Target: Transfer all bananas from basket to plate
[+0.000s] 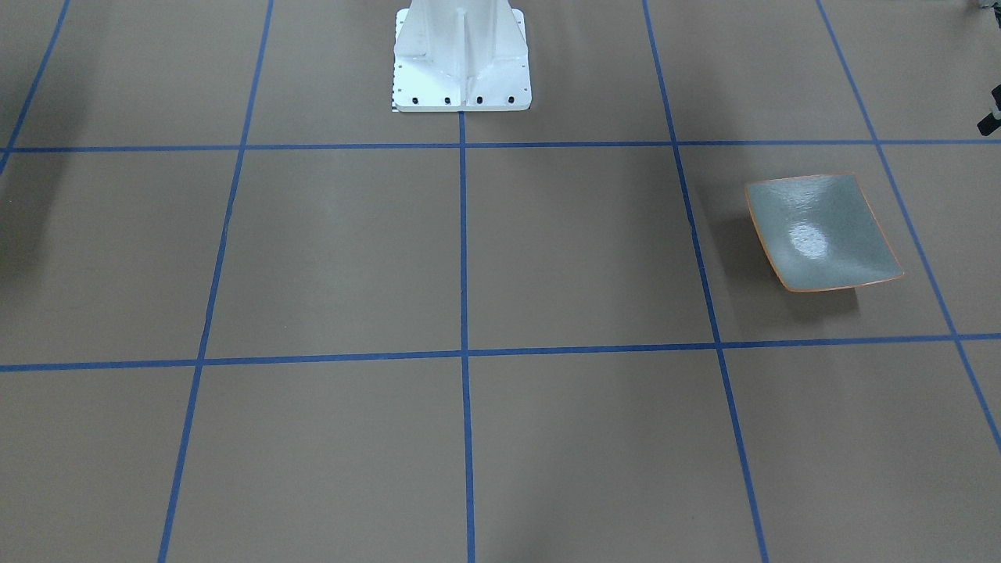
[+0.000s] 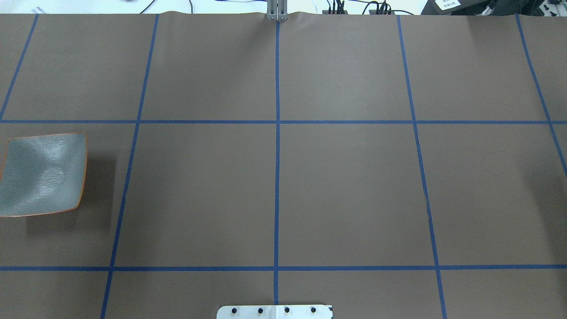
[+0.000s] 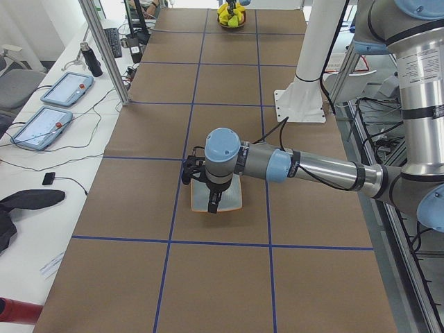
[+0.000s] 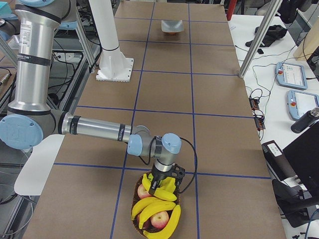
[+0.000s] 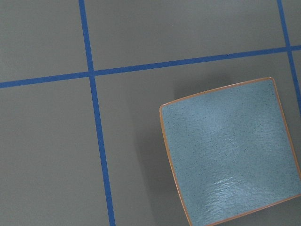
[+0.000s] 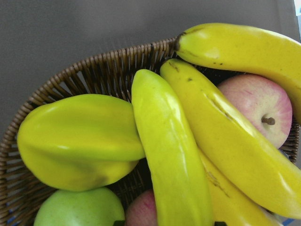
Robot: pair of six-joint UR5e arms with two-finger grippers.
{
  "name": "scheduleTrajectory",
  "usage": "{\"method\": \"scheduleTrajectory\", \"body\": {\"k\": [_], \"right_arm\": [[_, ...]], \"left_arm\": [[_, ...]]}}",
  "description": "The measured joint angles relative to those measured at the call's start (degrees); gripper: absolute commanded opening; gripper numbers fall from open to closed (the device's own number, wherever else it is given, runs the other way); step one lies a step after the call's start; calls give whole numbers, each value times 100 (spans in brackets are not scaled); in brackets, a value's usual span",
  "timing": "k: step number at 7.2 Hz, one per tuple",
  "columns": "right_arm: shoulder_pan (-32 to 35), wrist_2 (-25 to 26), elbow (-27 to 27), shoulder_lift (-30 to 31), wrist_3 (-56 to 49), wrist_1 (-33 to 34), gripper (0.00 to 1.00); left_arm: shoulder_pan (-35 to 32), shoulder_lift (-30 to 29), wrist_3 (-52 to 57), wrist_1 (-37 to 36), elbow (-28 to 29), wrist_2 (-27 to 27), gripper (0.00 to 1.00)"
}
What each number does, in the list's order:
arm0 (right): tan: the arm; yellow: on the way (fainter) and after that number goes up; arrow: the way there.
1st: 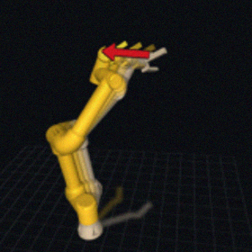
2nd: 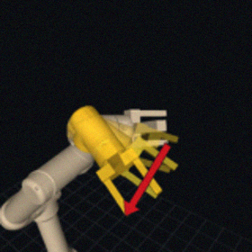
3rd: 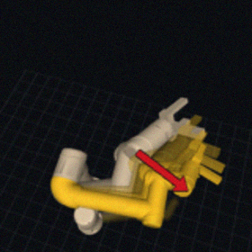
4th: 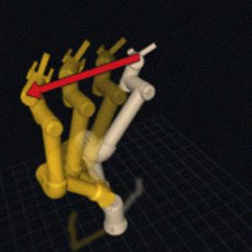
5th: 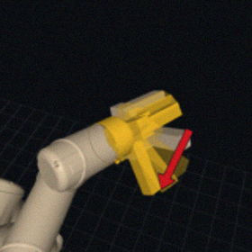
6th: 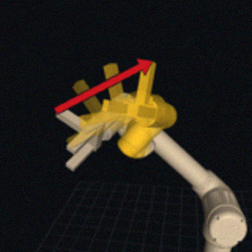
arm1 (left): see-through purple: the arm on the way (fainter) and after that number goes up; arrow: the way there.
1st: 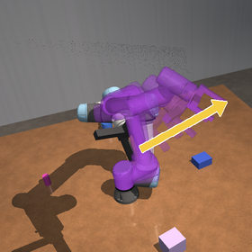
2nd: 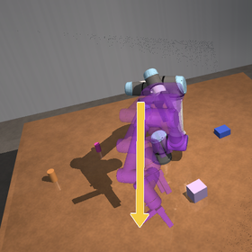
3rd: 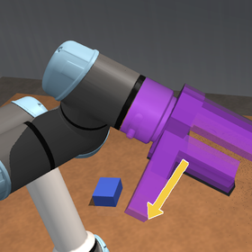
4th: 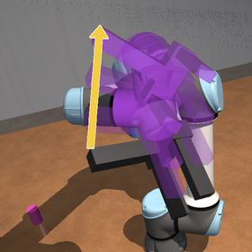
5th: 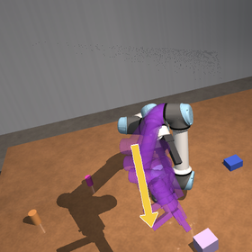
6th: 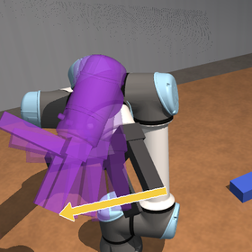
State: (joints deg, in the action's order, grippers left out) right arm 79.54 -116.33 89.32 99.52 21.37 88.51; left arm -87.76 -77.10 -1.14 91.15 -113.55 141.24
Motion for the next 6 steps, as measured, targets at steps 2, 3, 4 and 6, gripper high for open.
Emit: {"method": "scheduleTrajectory", "body": {"k": [2,3,4,6], "right_arm": [[0,5,-15,14,-137,-1,0],[1,3,-9,9,-164,6,0],[10,0,27,-16,-197,20,0],[298,-24,174,-90,-719,179,0]], "left_arm": [[-6,4,-6,-7,-57,52,100],[-8,14,-8,-11,-59,158,100],[-7,26,-9,-15,-58,251,100],[-2,33,-76,-14,-54,311,100]]}}
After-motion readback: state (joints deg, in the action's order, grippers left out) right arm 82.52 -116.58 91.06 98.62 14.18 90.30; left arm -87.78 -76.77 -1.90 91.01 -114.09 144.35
